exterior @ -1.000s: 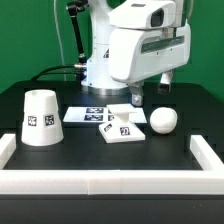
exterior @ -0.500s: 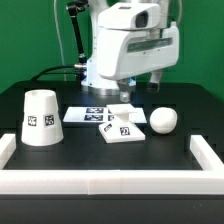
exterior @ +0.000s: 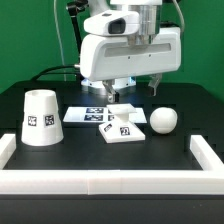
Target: Assemble lamp
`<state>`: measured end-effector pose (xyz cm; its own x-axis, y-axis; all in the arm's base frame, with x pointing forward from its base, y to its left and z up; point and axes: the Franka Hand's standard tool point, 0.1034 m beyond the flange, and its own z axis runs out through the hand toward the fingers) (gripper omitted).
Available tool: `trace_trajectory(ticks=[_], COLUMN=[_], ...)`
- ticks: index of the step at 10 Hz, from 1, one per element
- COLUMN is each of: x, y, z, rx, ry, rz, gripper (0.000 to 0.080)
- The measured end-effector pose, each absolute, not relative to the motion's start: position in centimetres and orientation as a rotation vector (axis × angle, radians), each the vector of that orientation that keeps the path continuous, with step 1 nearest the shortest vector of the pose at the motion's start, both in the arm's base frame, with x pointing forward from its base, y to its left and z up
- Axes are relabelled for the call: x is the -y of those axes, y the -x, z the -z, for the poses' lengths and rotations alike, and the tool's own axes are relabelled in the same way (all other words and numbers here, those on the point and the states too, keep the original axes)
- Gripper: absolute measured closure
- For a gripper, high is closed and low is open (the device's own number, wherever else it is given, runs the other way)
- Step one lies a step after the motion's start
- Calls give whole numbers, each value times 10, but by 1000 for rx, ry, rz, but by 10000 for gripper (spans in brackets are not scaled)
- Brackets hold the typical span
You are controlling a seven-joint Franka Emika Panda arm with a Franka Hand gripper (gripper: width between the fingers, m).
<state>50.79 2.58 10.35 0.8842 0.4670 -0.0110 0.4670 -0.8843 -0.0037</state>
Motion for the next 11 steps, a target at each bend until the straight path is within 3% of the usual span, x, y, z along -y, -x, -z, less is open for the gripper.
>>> trace_trajectory(ticks=[3,7,11], x=[-25,3,2], y=[-490,-460,-459], z=[-97,-82,-81], rx=[377,439,443], ry=[3119,3095,3093], rz=[-33,-51,-52], gripper=[100,100,100])
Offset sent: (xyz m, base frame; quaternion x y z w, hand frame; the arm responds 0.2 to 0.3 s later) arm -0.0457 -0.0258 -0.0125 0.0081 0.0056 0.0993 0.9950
